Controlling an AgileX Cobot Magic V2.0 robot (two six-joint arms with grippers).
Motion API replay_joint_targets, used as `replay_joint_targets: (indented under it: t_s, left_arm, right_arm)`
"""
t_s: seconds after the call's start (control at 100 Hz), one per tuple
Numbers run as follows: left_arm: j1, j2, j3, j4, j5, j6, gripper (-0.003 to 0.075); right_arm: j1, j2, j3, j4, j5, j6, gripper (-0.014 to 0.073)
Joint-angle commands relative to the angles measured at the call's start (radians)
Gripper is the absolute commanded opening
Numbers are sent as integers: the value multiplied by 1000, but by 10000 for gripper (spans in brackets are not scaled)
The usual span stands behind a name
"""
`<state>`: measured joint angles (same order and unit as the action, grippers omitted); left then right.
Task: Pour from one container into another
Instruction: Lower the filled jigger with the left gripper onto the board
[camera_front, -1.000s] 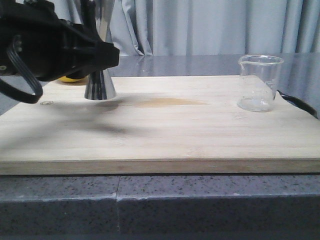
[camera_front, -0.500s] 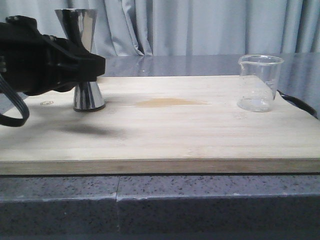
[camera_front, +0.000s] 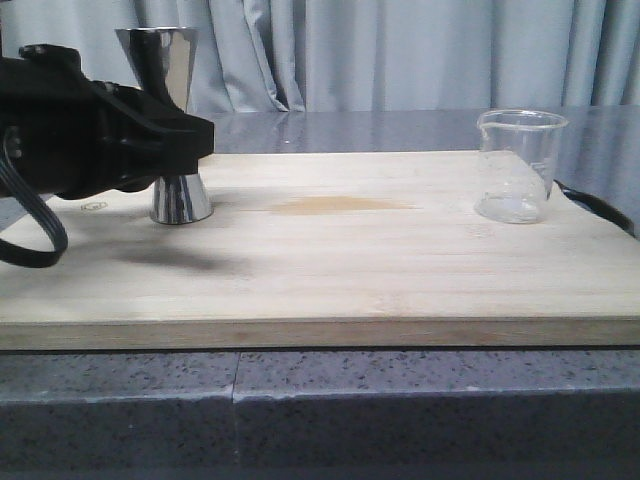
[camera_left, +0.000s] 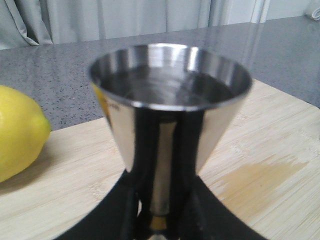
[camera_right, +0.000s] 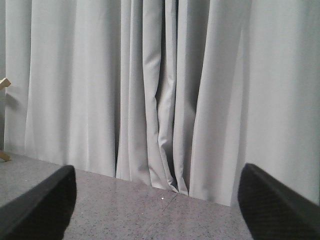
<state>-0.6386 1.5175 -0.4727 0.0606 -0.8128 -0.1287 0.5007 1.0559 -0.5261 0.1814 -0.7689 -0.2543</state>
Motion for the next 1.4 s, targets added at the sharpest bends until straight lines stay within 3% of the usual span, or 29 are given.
replay_joint_targets:
  t_s: [0.0,1.39]
  left_arm:
    - [3,-12,-24,2,-88,-2,-19]
    - [3,9,-24,9,-134,-2,-19]
  right_arm:
    - [1,-21,-34,-18,-74,-1,597]
    - [1,-21,-34,-18,-74,-1,597]
